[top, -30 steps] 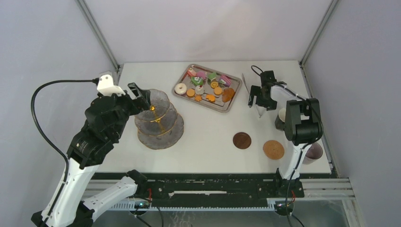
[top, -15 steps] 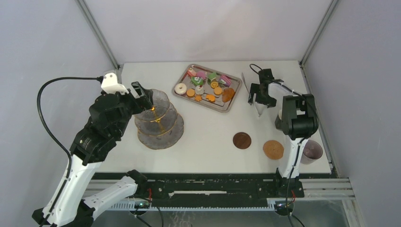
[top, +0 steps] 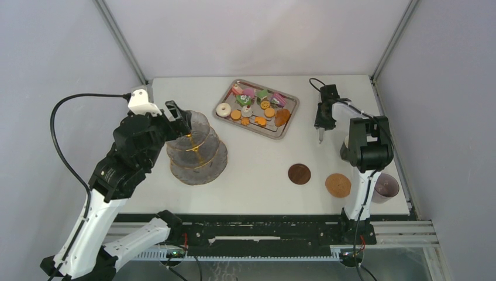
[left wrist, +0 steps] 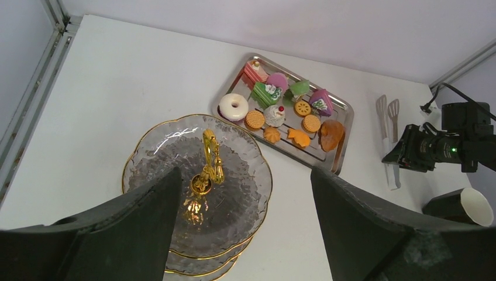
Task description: Serve the afternoon tea
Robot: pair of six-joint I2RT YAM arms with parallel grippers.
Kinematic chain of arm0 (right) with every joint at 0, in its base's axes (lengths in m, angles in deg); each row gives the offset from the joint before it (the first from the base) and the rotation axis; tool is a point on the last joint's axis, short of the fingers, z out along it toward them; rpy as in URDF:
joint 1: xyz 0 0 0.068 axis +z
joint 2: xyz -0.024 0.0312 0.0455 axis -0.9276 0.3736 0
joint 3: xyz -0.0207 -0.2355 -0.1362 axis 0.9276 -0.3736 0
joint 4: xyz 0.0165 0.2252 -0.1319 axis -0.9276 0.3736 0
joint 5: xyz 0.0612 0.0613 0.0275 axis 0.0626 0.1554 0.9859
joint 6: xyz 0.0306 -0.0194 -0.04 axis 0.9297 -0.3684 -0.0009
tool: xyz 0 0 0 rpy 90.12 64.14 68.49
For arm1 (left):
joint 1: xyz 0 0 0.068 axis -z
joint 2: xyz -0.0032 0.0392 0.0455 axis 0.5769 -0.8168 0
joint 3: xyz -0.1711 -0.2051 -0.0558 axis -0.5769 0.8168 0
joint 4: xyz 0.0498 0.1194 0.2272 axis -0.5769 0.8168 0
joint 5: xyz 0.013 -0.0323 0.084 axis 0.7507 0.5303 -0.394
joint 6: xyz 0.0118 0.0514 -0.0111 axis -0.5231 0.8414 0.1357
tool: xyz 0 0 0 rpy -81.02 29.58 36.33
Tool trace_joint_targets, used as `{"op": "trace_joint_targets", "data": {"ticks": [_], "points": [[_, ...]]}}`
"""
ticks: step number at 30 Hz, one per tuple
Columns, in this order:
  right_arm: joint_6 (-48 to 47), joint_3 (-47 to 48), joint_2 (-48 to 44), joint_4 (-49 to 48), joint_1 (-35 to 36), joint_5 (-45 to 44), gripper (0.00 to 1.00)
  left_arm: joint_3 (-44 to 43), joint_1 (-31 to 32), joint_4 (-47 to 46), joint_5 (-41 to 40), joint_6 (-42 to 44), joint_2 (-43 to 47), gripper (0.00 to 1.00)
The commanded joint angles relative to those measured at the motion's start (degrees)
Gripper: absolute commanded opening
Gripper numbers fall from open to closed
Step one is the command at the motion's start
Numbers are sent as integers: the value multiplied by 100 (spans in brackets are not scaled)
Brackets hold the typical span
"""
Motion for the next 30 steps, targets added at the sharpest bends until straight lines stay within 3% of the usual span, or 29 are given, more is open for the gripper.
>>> {"op": "trace_joint_targets", "data": {"ticks": [1,4,8,13,17,22,25,26,29,30], "points": [[111,-170,-244,-96,21,1,37,200,-35,-238,23,-19,27,85],[74,-273,-318,-59,108,-36,39,242,-30,-241,69,-18,33,85],[18,-464,-441,4,245,-168,36,254,-30,-239,167,31,-16,85],[31,-887,-752,-187,336,-71,20,181,-30,-256,164,168,-63,85],[-47,-953,-796,-218,392,-76,0,128,-30,-292,173,240,-90,85],[-102,-1055,-866,-243,447,-56,1,167,-29,-302,208,250,-96,85],[-99,-1057,-858,-257,456,-43,53,185,-30,-307,217,246,-85,85],[-79,-1056,-868,-266,456,-66,66,185,-30,-306,222,246,-88,86],[-46,-1050,-876,-328,426,-101,96,191,-30,-312,226,260,-88,85],[-33,-1050,-883,-348,403,-93,100,181,-30,-319,226,251,-88,85]]}}
